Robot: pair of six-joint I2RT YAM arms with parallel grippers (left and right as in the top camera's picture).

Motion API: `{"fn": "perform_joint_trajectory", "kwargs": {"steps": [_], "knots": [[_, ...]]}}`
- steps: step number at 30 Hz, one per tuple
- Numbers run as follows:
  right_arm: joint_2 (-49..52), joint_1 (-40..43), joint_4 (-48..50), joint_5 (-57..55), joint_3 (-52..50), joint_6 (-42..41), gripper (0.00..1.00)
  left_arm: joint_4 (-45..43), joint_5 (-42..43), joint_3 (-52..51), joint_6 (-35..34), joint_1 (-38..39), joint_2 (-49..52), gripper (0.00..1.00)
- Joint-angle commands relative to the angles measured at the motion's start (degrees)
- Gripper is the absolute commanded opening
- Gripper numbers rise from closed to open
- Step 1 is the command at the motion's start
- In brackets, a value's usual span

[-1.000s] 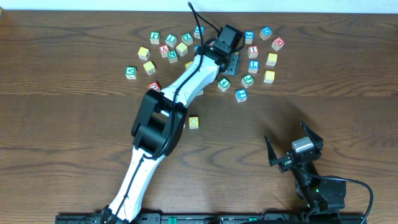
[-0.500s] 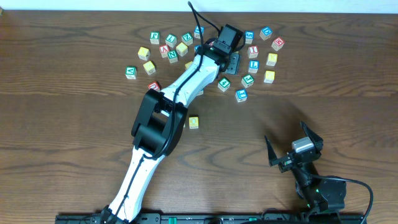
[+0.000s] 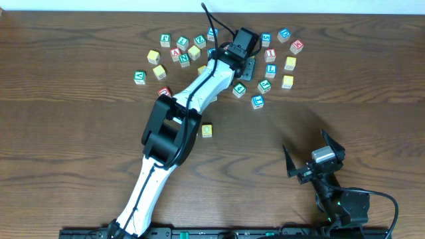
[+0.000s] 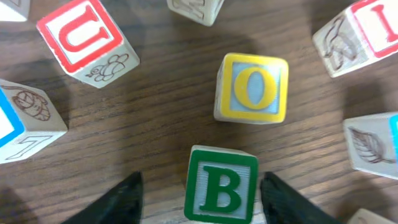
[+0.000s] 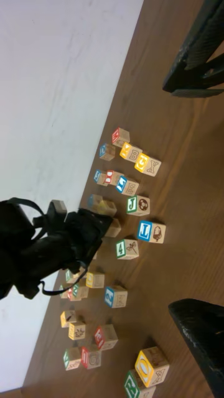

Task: Spell out ROBOT
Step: 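Grasp the green B block with the left gripper and lift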

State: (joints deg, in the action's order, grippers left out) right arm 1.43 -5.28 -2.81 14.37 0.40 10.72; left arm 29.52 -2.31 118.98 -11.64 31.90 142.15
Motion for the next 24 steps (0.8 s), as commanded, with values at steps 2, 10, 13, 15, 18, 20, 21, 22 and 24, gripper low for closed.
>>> {"fn": "perform_joint_trajectory", "kwargs": {"steps": [2,10,13,15,18,20,21,22,24], "knots": [[-0.31,-0.39,-0.24,0.15,-0.09,-0.87,0.99,-0.15,-2.27,1.25,0.7,-0.15,1.25,0.53],[-0.31,-0.39,-0.24,0.15,-0.09,-0.85,0.99,-0.81,-2.23,1.25,0.7,-0.15,2.05,0.53],[-0.31,-0.39,-0.24,0.15,-0.09,-0.87,0.99,-1.25,-2.23,1.25,0.7,-0.15,2.91,0.53],[-0.31,-0.39,-0.24,0.15,-0.09,-0.87,0.99,-1.4,-2.23,1.25,0.7,-0.07,3.3,0.53],[-0.31,-0.39,-0.24,0.15,-0.09,-0.87,0.99,-1.57,-2.27,1.27,0.7,-0.04,3.37,0.43],[-0.31,-0.39,-0.24,0.15,-0.09,-0.87,0.99,-1.77,-2.27,1.27,0.7,-0.07,3.34,0.34],[-0.31,-0.39,-0.24,0.15,-0.09,-0.87,0.99,-1.77,-2.27,1.27,0.7,-0.07,3.26,0.31],[-0.31,-0.39,-0.24,0.15,-0.09,-0.87,0.99,-1.77,-2.29,1.27,0.7,-0.07,3.19,0.29],[-0.31,-0.39,-0.24,0.15,-0.09,-0.87,0.99,-1.68,-2.29,1.27,0.7,-0.04,2.67,0.27]]}}
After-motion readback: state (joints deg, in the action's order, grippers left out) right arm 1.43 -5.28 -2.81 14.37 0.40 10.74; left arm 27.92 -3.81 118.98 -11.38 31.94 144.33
